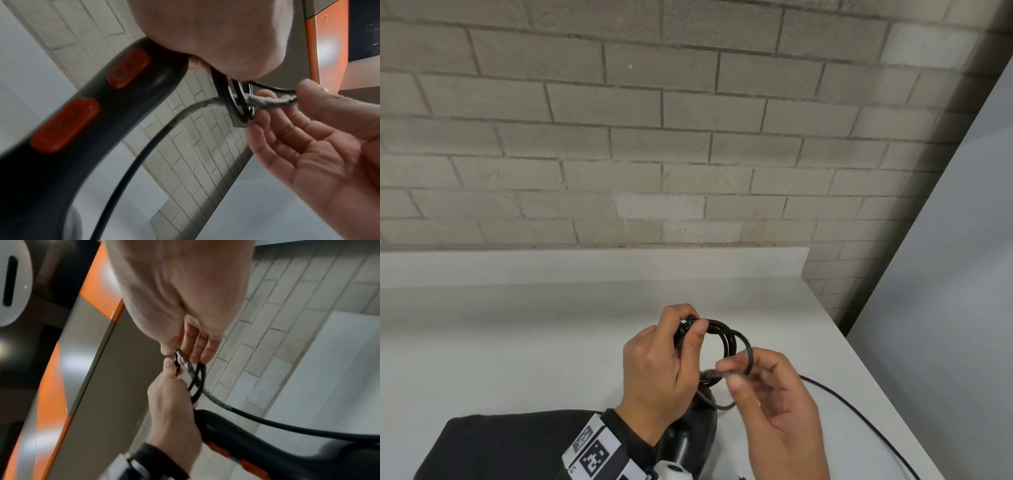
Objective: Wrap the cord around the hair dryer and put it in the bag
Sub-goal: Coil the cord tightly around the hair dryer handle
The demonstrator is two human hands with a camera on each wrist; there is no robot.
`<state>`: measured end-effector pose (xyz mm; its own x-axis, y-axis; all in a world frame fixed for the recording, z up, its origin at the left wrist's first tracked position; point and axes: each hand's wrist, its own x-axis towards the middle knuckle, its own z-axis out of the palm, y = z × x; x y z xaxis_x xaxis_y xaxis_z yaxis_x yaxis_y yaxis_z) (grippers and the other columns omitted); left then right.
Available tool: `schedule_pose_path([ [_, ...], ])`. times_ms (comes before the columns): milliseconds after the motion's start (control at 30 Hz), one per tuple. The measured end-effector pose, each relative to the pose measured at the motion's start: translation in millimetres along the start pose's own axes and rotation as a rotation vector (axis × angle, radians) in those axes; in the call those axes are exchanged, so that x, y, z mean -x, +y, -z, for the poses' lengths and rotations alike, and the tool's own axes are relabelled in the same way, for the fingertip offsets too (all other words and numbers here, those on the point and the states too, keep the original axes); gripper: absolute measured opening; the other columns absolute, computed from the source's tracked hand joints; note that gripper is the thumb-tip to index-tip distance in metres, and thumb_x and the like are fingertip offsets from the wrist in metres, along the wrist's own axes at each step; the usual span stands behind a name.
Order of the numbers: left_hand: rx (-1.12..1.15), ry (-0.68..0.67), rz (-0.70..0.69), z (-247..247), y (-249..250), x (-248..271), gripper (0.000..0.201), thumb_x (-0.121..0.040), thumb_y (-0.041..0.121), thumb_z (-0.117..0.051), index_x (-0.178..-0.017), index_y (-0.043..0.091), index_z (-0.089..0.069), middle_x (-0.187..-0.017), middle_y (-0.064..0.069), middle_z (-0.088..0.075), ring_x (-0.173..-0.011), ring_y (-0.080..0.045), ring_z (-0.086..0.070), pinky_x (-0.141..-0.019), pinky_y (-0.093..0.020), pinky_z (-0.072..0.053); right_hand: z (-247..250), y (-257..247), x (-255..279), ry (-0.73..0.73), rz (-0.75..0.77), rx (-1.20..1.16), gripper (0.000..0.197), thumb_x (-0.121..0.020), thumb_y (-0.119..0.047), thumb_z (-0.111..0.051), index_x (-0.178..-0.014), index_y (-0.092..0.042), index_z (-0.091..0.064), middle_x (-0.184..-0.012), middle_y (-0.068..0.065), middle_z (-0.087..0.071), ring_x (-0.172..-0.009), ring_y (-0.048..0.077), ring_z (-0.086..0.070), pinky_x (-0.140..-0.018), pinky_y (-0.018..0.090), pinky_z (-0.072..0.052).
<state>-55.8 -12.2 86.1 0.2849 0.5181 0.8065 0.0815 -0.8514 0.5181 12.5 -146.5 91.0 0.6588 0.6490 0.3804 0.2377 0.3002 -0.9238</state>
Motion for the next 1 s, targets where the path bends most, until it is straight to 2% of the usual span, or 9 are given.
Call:
schedule_pose_path([
  [67, 0.006, 0.000, -0.007, 0.2, -0.1, -0.4, 0.027, -0.104, 0.046, -0.037, -0.096, 0.025, -0.053, -0.054, 0.019, -0.033, -0.042, -0.006, -0.036, -0.039, -0.030, -0.036, 3.3, -5.2, -3.3, 0.070, -0.017, -0.086, 0.006, -0.076, -0.023, -0.071, -0.083, -0.024, -0.072, -0.086, 0.011, -0.075, -0.084, 0.018, -0.071, -0.078, 0.018, -0.053],
  [167, -0.004, -0.016, -0.037, 1.3, 0.8, -0.1, 0.026, -0.104, 0.045, -0.037, -0.096, 0.025, -0.053, -0.054, 0.019, -0.031, -0.042, -0.006, -0.034, -0.039, -0.027, -0.034, 12.0, -9.0, -6.5, 0.098, -0.083, -0.309, 0.045, -0.060, -0.052, -0.086, -0.079, -0.014, -0.072, -0.072, 0.012, -0.070, -0.082, 0.032, -0.074, -0.077, 0.031, -0.058],
  [267, -0.002, -0.037, -0.057, 1.4, 1.4, 0.7, 0.026, -0.104, 0.044, -0.038, -0.096, 0.025, -0.054, -0.054, 0.019, -0.030, -0.042, -0.006, -0.032, -0.041, -0.023, -0.031, 21.7, -18.8, -8.8, 0.094, -0.156, -0.453, 0.056, -0.046, -0.057, -0.091, -0.074, -0.011, -0.072, -0.061, 0.009, -0.059, -0.061, 0.034, -0.069, -0.067, 0.037, -0.059],
  [500, -0.038, -0.057, -0.133, -0.9, -2.5, 1.6, 0.024, -0.104, 0.043, -0.043, -0.097, 0.023, -0.055, -0.048, 0.011, -0.042, -0.041, -0.010, -0.038, -0.042, -0.024, -0.035, 63.9, -37.6, -19.9, -0.055, -0.338, -0.231, 0.072, -0.041, -0.056, -0.092, -0.080, 0.001, -0.071, -0.058, 0.008, -0.048, -0.036, 0.013, -0.030, -0.040, 0.021, -0.035],
  [600, -0.054, -0.077, -0.174, 0.3, -4.9, 1.0, 0.024, -0.103, 0.043, -0.044, -0.097, 0.022, -0.056, -0.048, 0.011, -0.043, -0.041, -0.009, -0.038, -0.043, -0.022, -0.035, 85.5, -46.4, -24.1, -0.299, -0.466, 0.133, 0.035, -0.063, -0.040, -0.088, -0.079, -0.011, -0.075, -0.065, 0.012, -0.054, -0.041, 0.015, -0.035, -0.044, 0.023, -0.033],
  [733, -0.047, -0.071, -0.147, -0.7, -3.4, 1.0, 0.024, -0.102, 0.042, -0.047, -0.096, 0.021, -0.058, -0.050, 0.015, -0.039, -0.042, -0.010, -0.038, -0.043, -0.024, -0.036, 93.3, -27.6, -24.4, -0.198, -0.351, 0.447, 0.017, -0.070, -0.020, -0.084, -0.081, -0.029, -0.074, -0.066, 0.002, -0.062, -0.058, 0.032, -0.059, -0.069, 0.033, -0.051],
  [867, -0.084, -0.031, -0.051, 0.3, -8.6, -3.0, 0.033, -0.102, 0.044, -0.044, -0.093, 0.018, -0.062, -0.054, 0.018, -0.028, -0.041, -0.009, -0.034, -0.041, -0.025, -0.034, 77.5, 12.6, -11.8, 0.051, -0.142, 0.575, 0.035, -0.079, -0.010, -0.078, -0.087, -0.042, -0.067, -0.083, -0.012, -0.070, -0.076, 0.004, -0.067, -0.075, 0.026, -0.056],
  [933, -0.107, -0.031, -0.030, 1.4, -10.3, -3.9, 0.035, -0.103, 0.047, -0.042, -0.092, 0.019, -0.061, -0.053, 0.018, -0.027, -0.041, -0.009, -0.033, -0.042, -0.024, -0.034, 57.7, 20.9, -4.0, 0.180, 0.116, 0.715, 0.034, -0.082, -0.012, -0.073, -0.097, -0.041, -0.062, -0.094, -0.013, -0.064, -0.093, 0.004, -0.060, -0.080, 0.016, -0.048],
  [1000, -0.120, -0.036, -0.029, 1.8, -10.6, -3.6, 0.036, -0.102, 0.047, -0.042, -0.092, 0.019, -0.061, -0.053, 0.017, -0.027, -0.040, -0.010, -0.035, -0.041, -0.024, -0.035, 31.6, 19.9, 5.5, 0.240, 0.337, 0.718, 0.016, -0.081, -0.021, -0.064, -0.097, -0.022, -0.066, -0.097, -0.006, -0.062, -0.091, 0.010, -0.056, -0.078, 0.021, -0.046],
])
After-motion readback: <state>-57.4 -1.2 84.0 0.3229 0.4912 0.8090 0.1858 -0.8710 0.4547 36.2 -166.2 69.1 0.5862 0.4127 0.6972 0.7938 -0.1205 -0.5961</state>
